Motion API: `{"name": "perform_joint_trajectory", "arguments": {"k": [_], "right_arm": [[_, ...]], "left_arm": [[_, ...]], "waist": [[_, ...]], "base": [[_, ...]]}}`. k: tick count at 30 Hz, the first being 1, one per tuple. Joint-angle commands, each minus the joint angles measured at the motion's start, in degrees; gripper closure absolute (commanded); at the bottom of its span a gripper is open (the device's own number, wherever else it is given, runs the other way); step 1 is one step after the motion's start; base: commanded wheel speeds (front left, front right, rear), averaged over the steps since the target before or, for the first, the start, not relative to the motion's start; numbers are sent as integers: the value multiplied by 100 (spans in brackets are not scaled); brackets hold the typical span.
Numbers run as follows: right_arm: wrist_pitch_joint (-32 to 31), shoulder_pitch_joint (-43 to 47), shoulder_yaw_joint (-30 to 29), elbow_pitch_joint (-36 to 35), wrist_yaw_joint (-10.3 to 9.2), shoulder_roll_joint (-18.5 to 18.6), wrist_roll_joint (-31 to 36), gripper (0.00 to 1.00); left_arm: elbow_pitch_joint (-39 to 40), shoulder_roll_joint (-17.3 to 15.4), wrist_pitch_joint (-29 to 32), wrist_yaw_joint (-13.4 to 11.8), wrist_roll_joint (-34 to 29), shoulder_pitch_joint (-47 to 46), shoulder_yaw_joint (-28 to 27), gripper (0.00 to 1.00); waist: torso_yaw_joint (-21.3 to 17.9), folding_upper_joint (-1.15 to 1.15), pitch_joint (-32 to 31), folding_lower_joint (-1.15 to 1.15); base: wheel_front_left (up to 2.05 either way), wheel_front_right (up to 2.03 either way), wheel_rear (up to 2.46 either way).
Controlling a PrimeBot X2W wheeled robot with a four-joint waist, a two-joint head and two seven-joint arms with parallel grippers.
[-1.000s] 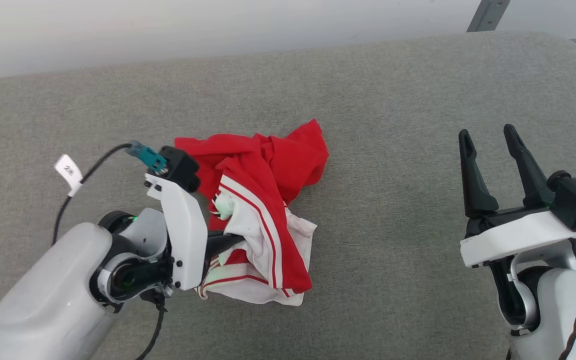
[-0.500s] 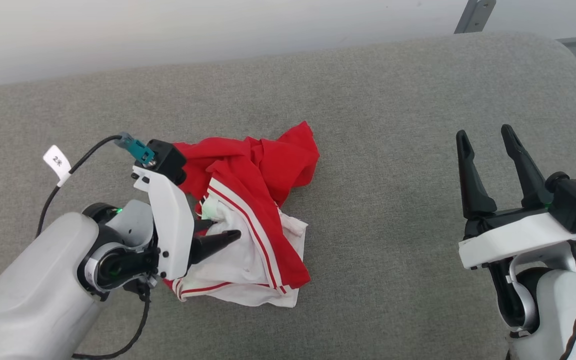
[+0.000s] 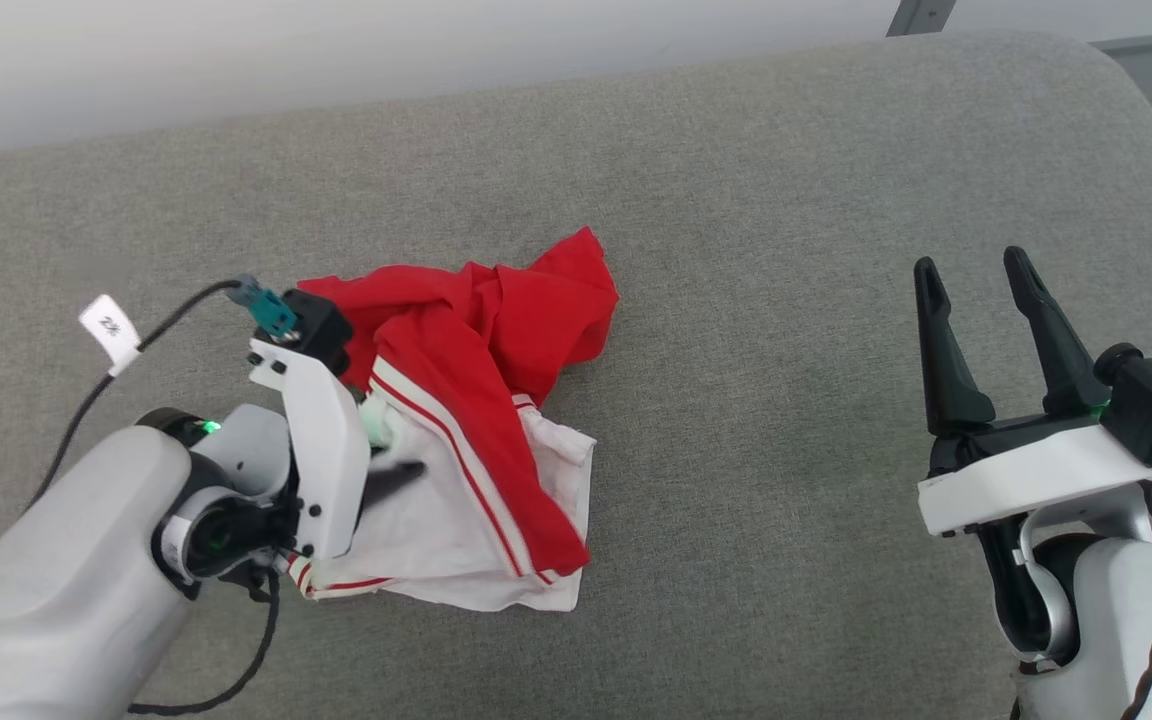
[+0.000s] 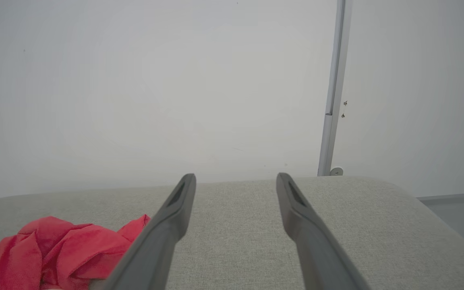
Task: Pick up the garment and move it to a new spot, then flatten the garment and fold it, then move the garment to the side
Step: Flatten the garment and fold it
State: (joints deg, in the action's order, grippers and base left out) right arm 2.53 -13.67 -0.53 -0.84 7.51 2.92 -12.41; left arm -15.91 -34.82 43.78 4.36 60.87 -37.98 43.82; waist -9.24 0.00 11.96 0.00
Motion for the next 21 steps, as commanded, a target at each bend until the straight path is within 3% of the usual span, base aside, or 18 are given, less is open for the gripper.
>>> {"name": "perform_joint_trajectory", "arguments": {"k": [1, 10, 15, 21], "right_arm": [[44, -20, -33, 24, -4, -2, -48, 0], [48, 66, -112, 31, -4, -3, -33, 0], [2, 54, -132, -8, -4, -3, -8, 0], [-73, 38, -151, -22, -4, -2, 23, 0]], "left_arm": [[24, -53, -10, 7, 84, -59, -82, 100], [642, -440, -30, -377, 407, 126, -519, 100], [1070, -860, -243, -750, 655, 429, -997, 100], [912, -1271, -666, -975, 977, 899, -1580, 100]], "waist": [[-3, 0, 8, 0], [97, 0, -25, 0], [191, 0, 2, 0], [264, 0, 63, 0]], "base": [[0, 0, 0], [0, 0, 0], [0, 0, 0], [0, 0, 0]]}}
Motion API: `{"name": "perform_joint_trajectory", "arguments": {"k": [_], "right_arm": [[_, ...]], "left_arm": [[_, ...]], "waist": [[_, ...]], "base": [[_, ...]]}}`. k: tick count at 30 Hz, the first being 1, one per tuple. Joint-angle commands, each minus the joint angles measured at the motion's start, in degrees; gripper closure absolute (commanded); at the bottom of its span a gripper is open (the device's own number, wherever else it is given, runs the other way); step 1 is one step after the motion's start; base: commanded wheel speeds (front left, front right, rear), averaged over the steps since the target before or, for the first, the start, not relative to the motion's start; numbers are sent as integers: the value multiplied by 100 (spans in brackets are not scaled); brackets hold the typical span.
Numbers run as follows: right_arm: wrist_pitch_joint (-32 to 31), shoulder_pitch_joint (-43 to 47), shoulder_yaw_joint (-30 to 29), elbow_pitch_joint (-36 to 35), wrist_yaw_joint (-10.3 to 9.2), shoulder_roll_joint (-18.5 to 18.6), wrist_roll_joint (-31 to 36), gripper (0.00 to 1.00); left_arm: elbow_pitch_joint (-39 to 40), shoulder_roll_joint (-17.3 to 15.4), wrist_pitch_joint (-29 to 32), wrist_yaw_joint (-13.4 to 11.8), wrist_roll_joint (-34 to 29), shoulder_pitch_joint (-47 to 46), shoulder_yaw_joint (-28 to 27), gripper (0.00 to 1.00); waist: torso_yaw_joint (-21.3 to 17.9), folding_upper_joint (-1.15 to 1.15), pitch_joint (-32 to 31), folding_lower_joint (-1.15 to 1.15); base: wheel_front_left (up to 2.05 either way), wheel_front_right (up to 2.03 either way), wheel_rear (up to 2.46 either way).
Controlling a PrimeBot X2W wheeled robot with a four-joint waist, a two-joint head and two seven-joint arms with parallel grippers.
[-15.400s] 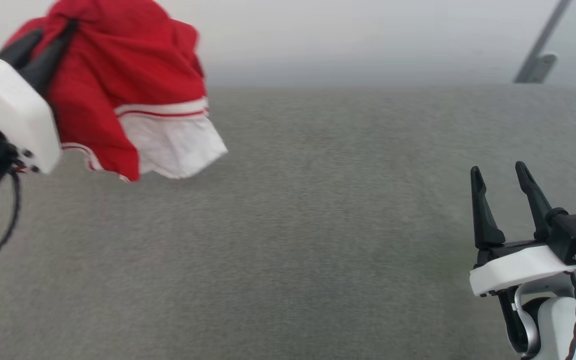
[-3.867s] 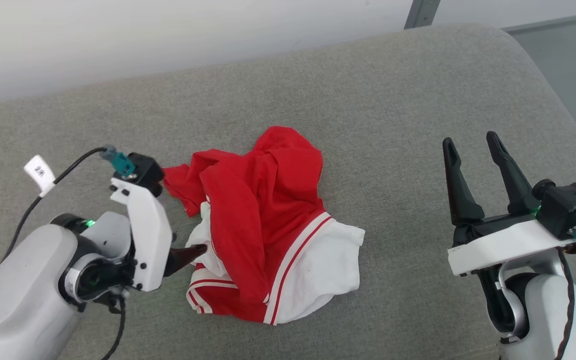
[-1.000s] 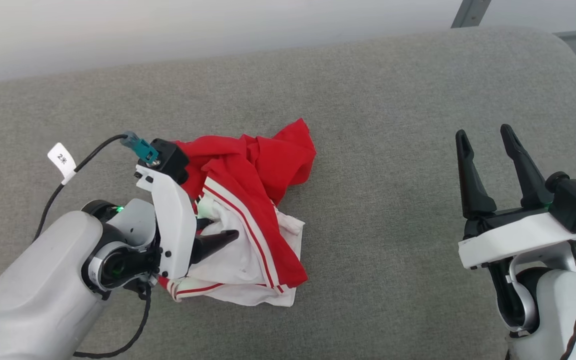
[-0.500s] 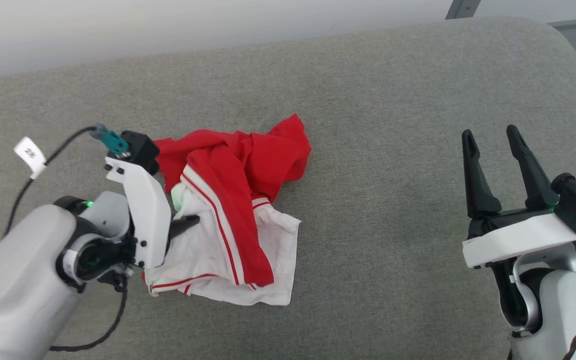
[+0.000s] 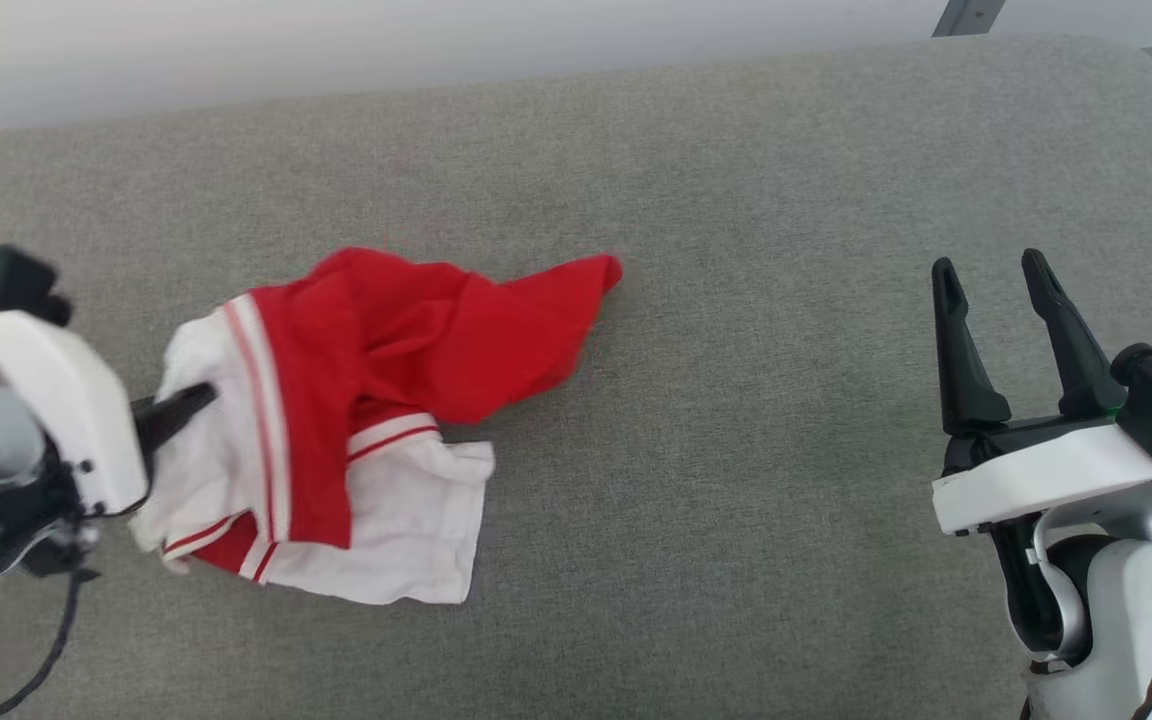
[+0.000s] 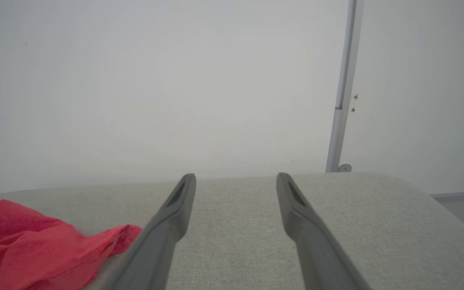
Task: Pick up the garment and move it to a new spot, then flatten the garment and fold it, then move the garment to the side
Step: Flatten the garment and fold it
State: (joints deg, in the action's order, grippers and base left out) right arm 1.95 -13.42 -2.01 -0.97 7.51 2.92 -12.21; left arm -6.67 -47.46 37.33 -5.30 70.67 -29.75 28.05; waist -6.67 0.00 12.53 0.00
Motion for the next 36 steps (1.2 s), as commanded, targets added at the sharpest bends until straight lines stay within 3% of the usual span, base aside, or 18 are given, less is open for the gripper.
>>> {"name": "perform_joint_trajectory", "arguments": {"k": [1, 9, 10, 11, 12, 13, 14, 23, 36], "right_arm": [[-29, 8, -3, -9, -4, -2, 5, 0], [-112, -53, -1, -49, -4, -1, 42, 0], [-124, -60, 5, -52, -4, -2, 44, 0], [-135, -69, 33, -50, -4, -3, 50, 0], [-152, -72, 68, -50, -4, -3, 47, 0], [-161, -71, 91, -52, -4, -2, 48, 0], [-178, -63, 130, -51, -4, -2, 57, 0], [-441, 125, 651, 67, -4, -3, 69, 0], [-1177, 96, 1967, 468, -4, 329, -316, 0]], "left_arm": [[-121, -44, -85, 2, 34, 145, -57, 100], [-1040, 117, -411, 266, -113, 240, 34, 100], [-1136, 166, -407, 304, -163, 194, 77, 95], [-1224, 210, -427, 341, -197, 147, 112, 78], [-1299, 236, -462, 383, -253, 102, 139, 50], [-1360, 251, -490, 426, -295, 43, 175, 6], [-1404, 256, -540, 468, -386, -2, 221, 0], [-1016, 220, -1518, 619, -961, 29, 193, 0], [162, 332, -3495, 371, -1719, 889, 6, 0]], "waist": [[15, 0, 16, 0], [50, 0, 65, 0], [57, 0, 63, 0], [64, 0, 59, 0], [70, 0, 52, 0], [80, 0, 40, 0], [98, 0, 16, 0], [411, 0, -345, 0], [1341, 0, -622, 0]], "base": [[0, 0, 0], [0, 0, 0], [0, 0, 0], [0, 0, 0], [0, 0, 0], [0, 0, 0], [0, 0, 0], [0, 0, 0], [0, 0, 0]]}}
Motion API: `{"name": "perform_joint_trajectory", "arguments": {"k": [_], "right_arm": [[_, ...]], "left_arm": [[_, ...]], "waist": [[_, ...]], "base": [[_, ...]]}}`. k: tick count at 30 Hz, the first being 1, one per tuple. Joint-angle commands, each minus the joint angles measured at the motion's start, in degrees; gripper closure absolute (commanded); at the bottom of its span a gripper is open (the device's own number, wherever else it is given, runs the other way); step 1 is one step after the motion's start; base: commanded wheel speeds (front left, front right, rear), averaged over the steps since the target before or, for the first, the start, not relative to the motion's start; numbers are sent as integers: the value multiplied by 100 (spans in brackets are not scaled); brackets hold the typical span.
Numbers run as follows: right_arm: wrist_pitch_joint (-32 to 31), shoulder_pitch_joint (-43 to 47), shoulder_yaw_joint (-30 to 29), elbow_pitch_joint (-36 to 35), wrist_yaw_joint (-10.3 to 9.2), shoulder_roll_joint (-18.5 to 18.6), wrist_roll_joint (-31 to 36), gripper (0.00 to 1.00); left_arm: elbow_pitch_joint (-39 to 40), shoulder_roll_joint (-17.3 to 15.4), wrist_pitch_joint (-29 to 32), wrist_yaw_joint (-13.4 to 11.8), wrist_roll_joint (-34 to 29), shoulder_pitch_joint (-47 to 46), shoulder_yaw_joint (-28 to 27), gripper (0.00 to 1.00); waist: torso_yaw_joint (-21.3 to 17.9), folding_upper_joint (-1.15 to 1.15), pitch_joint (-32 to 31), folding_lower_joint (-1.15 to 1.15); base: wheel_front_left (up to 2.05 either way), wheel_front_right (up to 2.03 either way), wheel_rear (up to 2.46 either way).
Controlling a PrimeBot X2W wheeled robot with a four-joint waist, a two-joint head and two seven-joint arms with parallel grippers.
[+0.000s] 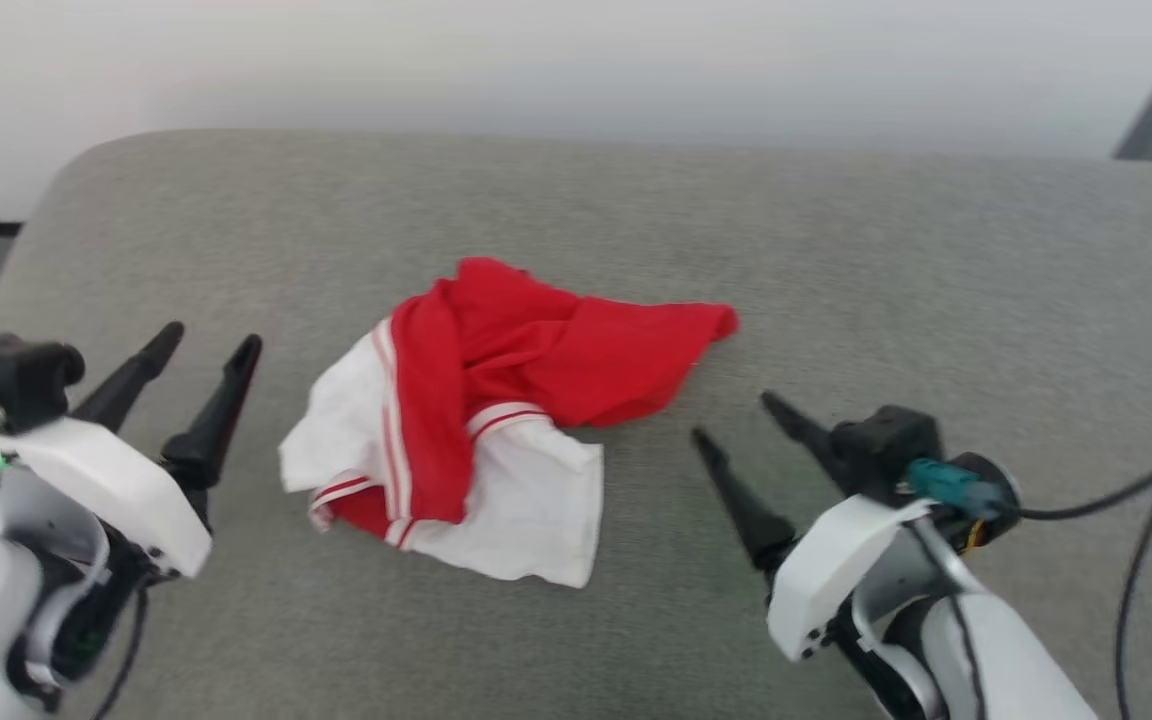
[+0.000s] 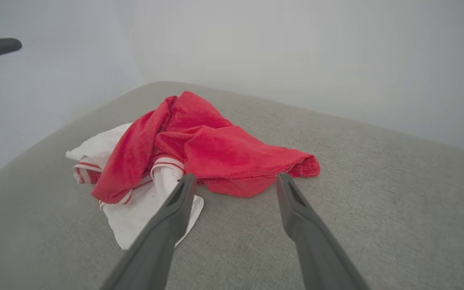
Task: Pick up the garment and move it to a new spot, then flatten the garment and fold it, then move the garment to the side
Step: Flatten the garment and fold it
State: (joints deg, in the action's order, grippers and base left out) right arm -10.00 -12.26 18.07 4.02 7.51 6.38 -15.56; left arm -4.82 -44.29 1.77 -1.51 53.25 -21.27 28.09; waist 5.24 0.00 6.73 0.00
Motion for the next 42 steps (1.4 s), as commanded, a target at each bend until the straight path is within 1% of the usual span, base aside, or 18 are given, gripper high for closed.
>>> {"name": "perform_joint_trajectory", "arguments": {"k": [1, 2, 3, 9, 12, 17, 19, 20, 24, 28, 32, 33, 34, 35, 37, 38, 39, 42], "right_arm": [[-56, -47, 57, 35, -4, 59, -27, 0], [-134, -97, 192, 108, -4, 132, -63, 0], [-194, -131, 257, 163, -5, 181, -129, 0], [-556, -517, 840, 616, -4, 541, -308, 0], [-722, -692, 1049, 905, -4, 654, -438, 0], [-1106, -958, 1318, 1503, -4, 789, -570, 0], [-1256, -1064, 1418, 1750, -4, 842, -547, 0], [-1355, -1166, 1517, 1960, -4, 853, -596, 0], [-1522, -1374, 1764, 2440, -5, 904, -589, 0], [-1620, -1586, 2182, 2953, -4, 853, -716, 0], [-1686, -1790, 2652, 3545, -3, 844, -819, 0], [-1711, -1821, 2699, 3694, -3, 829, -927, 11], [-1681, -1898, 2772, 3797, -3, 831, -945, 80], [-1660, -1982, 2852, 3885, -4, 861, -948, 100], [-1597, -2113, 2876, 3993, -7, 864, -1139, 100], [-1597, -2113, 2876, 3993, -7, 864, -1139, 100], [-1504, -2267, 2904, 3995, -13, 917, -1248, 100], [-1511, -2371, 2953, 3912, -17, 1029, -1395, 100]], "left_arm": [[53, 56, -106, -34, -50, 99, 2, 0], [106, 75, -267, -83, -105, 178, -24, 0], [167, 87, -412, -78, -187, 226, -15, 0], [381, 327, -1239, -256, -395, 632, -96, 0], [516, 484, -1479, -365, -483, 826, -132, 0], [708, 772, -1669, -442, -696, 1144, -334, 0], [774, 898, -1697, -427, -801, 1262, -487, 0], [835, 1045, -1700, -380, -992, 1372, -651, 0], [938, 1433, -1700, -248, -1368, 1639, -1044, 0], [981, 1863, -1702, -112, -1692, 1928, -1502, 0], [935, 2207, -1702, 123, -1994, 2124, -1869, 0], [914, 2281, -1703, 186, -2069, 2163, -1938, 0], [888, 2367, -1703, 248, -2101, 2191, -2015, 0], [868, 2426, -1703, 311, -2158, 2212, -2075, 0], [838, 2557, -1703, 413, -2257, 2265, -2221, 0], [838, 2557, -1703, 413, -2257, 2265, -2221, 0], [822, 2662, -1702, 500, -2362, 2307, -2346, 0], [820, 2745, -1703, 565, -2433, 2355, -2470, 0]], "waist": [[247, 0, -46, 0], [322, 0, -49, 0], [421, 0, -44, 0], [911, 0, -30, 0], [1152, 0, -43, 0], [1520, 0, -59, 0], [1646, 0, -61, 0], [1757, 0, -56, 0], [1937, 0, -45, 0], [2024, 0, -49, 0], [2066, 0, -50, 0], [2066, 0, -53, 0], [2065, 0, -55, 0], [2064, 0, -58, 0], [2033, 0, -65, 0], [2033, 0, -65, 0], [1975, 0, -78, 0], [1902, 0, -93, 0]], "base": [[0, 0, 0], [0, 0, 0], [0, 0, 0], [0, 0, 0], [0, 0, 0], [0, 0, 0], [0, 0, 0], [0, 0, 0], [0, 0, 0], [0, 0, 0], [0, 0, 0], [0, 0, 0], [0, 0, 0], [0, 0, 0], [0, 0, 0], [0, 0, 0], [0, 0, 0], [0, 0, 0]]}}
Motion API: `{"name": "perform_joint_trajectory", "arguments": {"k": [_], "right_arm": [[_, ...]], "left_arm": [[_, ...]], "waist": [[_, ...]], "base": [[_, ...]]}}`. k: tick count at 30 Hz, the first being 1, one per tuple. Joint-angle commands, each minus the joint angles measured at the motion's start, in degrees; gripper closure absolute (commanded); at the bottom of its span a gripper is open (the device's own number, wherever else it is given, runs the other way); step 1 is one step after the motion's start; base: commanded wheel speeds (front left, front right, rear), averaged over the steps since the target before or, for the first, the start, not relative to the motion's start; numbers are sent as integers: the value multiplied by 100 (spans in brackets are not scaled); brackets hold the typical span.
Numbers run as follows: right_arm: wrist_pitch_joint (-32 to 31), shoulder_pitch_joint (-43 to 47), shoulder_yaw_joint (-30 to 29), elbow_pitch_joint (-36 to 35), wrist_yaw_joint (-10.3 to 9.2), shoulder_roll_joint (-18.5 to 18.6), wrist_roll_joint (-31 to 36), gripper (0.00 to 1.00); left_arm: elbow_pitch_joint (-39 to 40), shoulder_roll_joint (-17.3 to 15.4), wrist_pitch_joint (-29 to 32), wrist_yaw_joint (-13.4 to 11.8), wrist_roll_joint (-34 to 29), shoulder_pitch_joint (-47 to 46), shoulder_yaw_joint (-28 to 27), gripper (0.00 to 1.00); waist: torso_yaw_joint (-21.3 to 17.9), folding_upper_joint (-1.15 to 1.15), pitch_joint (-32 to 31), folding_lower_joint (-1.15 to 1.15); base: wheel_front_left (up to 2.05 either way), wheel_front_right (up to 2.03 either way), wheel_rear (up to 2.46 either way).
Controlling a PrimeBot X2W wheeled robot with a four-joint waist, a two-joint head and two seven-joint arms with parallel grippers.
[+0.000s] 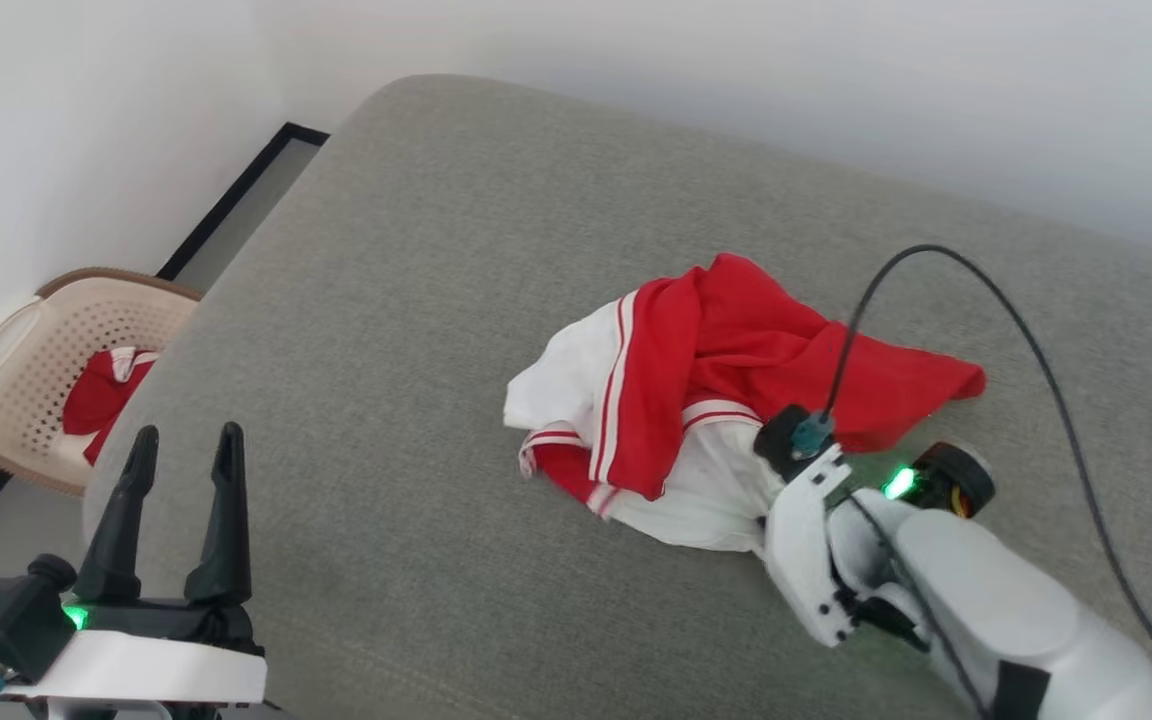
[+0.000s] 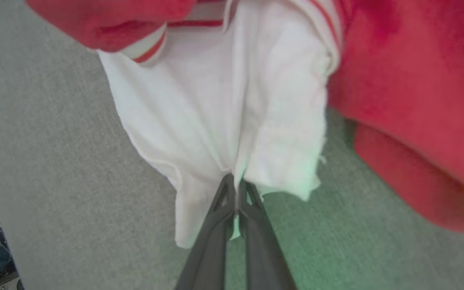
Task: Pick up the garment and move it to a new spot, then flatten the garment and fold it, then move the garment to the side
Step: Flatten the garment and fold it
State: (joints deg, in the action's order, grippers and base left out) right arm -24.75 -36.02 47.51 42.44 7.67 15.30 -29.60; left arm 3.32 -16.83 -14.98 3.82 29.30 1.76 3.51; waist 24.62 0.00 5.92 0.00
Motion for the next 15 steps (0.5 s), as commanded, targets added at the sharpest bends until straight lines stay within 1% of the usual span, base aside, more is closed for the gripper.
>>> {"name": "perform_joint_trajectory", "arguments": {"k": [1, 5, 9, 11, 15], "right_arm": [[-42, -41, 8, -4, -34, 213, -87, 100], [-152, -78, -7, -480, -32, 568, -441, 100], [-368, 85, -211, -1076, -31, 1116, -694, 100], [-545, 215, -367, -1375, -32, 1408, -785, 100], [-882, 560, -947, -1844, -32, 1920, -820, 100]], "left_arm": [[8, 36, -27, 51, -60, 86, -72, 0], [17, 131, -27, 151, -189, 153, -255, 0], [48, 175, -27, 221, -279, 254, -412, 0], [68, 194, -28, 245, -310, 294, -460, 0], [84, 208, -28, 272, -359, 365, -519, 0]], "waist": [[-79, 0, -21, 0], [-270, 0, -66, 0], [-484, 0, -131, 0], [-591, 0, -159, 0], [-790, 0, -199, 0]], "base": [[0, 0, 0], [0, 0, 0], [0, 0, 0], [0, 0, 0], [0, 0, 0]]}}
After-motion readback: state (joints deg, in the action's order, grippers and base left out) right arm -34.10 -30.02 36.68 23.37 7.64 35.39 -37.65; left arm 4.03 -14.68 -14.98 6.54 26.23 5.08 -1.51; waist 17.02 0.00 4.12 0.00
